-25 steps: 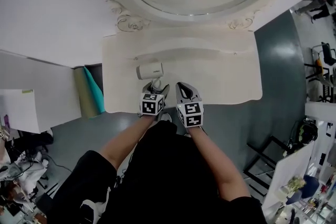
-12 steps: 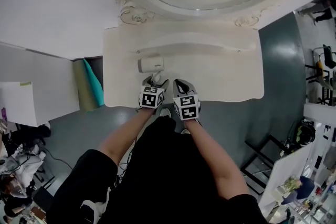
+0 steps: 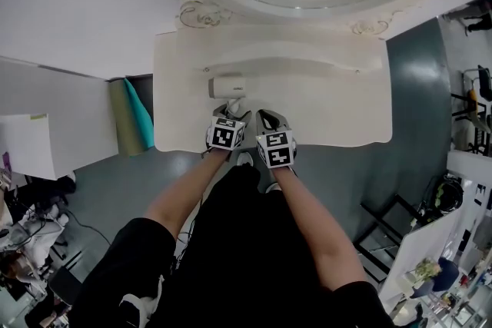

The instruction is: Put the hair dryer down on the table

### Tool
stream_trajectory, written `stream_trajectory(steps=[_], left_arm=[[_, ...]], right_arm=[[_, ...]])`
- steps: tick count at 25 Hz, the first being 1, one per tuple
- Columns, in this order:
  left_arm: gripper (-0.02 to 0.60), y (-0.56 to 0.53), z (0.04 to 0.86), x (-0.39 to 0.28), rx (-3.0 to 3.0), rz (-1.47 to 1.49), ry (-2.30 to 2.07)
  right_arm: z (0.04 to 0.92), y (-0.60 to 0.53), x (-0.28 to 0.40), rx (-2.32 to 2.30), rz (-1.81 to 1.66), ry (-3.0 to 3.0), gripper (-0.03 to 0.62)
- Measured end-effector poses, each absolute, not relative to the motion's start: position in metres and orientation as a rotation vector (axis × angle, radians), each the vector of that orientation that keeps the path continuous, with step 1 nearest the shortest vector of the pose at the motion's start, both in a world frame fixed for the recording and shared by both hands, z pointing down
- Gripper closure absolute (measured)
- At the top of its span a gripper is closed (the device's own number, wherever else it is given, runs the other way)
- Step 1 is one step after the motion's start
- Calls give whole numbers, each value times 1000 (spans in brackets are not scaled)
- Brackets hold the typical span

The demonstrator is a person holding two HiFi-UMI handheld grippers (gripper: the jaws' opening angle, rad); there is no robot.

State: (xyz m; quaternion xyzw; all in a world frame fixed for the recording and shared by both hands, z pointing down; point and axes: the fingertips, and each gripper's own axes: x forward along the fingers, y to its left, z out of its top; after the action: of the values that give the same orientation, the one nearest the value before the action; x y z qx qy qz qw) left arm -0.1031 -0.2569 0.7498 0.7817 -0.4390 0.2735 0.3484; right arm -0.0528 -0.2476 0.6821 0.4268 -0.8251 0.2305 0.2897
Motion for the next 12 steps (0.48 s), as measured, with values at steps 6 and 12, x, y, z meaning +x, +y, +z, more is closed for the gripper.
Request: stream_trajectory(steps=[6, 12], left_arm=[[288, -259, 755, -100, 2001, 736, -1113], [288, -259, 762, -102, 2015, 817, -1128]], right_arm=[[687, -248, -50, 1141, 634, -2179, 574], [685, -251, -43, 1157, 638, -2169, 574]])
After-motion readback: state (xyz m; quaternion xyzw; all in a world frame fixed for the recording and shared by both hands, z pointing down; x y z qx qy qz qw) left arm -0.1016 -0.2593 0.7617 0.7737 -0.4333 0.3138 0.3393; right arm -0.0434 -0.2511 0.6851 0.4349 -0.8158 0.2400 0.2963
